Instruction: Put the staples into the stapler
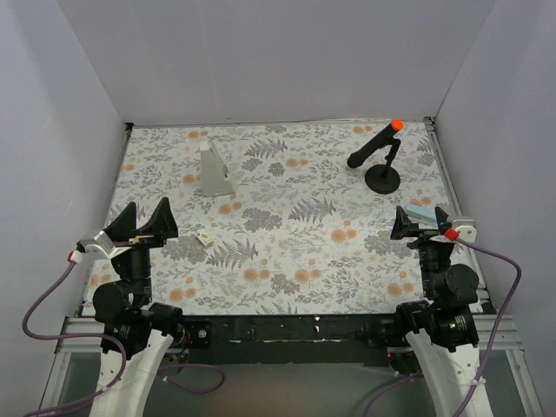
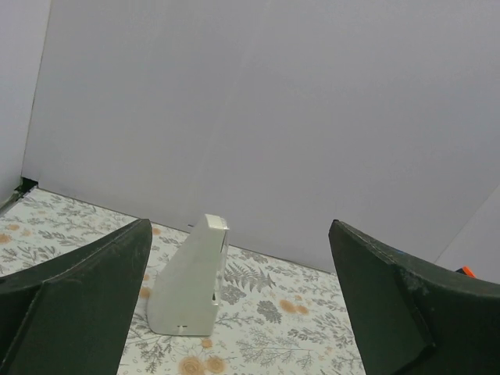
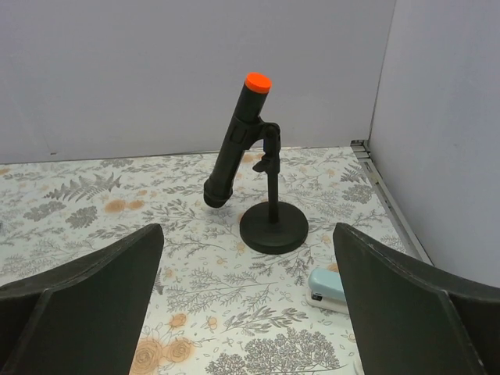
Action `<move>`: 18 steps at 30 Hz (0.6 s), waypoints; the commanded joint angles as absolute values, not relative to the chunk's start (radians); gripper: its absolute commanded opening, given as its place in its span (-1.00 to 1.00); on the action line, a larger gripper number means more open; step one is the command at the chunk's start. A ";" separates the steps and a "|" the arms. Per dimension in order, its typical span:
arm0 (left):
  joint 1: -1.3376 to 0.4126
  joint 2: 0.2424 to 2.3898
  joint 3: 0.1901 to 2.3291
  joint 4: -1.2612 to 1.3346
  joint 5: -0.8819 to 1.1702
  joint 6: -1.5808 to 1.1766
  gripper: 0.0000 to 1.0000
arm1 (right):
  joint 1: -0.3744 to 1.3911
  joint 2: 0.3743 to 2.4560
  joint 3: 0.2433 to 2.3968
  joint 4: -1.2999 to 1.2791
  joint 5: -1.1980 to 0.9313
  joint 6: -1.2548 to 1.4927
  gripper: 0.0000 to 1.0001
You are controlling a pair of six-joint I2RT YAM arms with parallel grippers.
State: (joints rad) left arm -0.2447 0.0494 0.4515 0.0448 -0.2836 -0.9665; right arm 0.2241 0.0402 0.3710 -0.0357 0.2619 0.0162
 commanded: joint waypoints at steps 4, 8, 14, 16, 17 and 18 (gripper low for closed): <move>-0.255 0.031 0.472 0.006 -0.327 -1.032 0.96 | 0.225 0.136 0.485 -0.123 0.258 0.060 0.96; -0.258 0.029 0.491 -0.090 -0.379 -1.101 0.96 | 0.224 0.254 0.569 -0.225 0.250 0.097 0.96; -0.288 0.043 0.529 -0.322 -0.428 -1.227 0.96 | 0.225 0.569 0.758 -0.438 0.271 0.187 0.96; -0.296 0.048 0.544 -0.360 -0.417 -1.256 0.96 | 0.225 0.699 0.828 -0.486 0.272 0.195 0.97; -0.301 0.049 0.545 -0.380 -0.413 -1.270 0.96 | 0.225 0.742 0.848 -0.535 0.297 0.205 0.96; -0.304 0.051 0.545 -0.388 -0.407 -1.276 0.96 | 0.225 0.785 0.871 -0.557 0.313 0.215 0.96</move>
State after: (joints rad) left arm -0.2878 0.0292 0.5064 -0.2520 -0.4004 -1.1957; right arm 0.2241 0.6270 0.7654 -0.3927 0.2626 0.1562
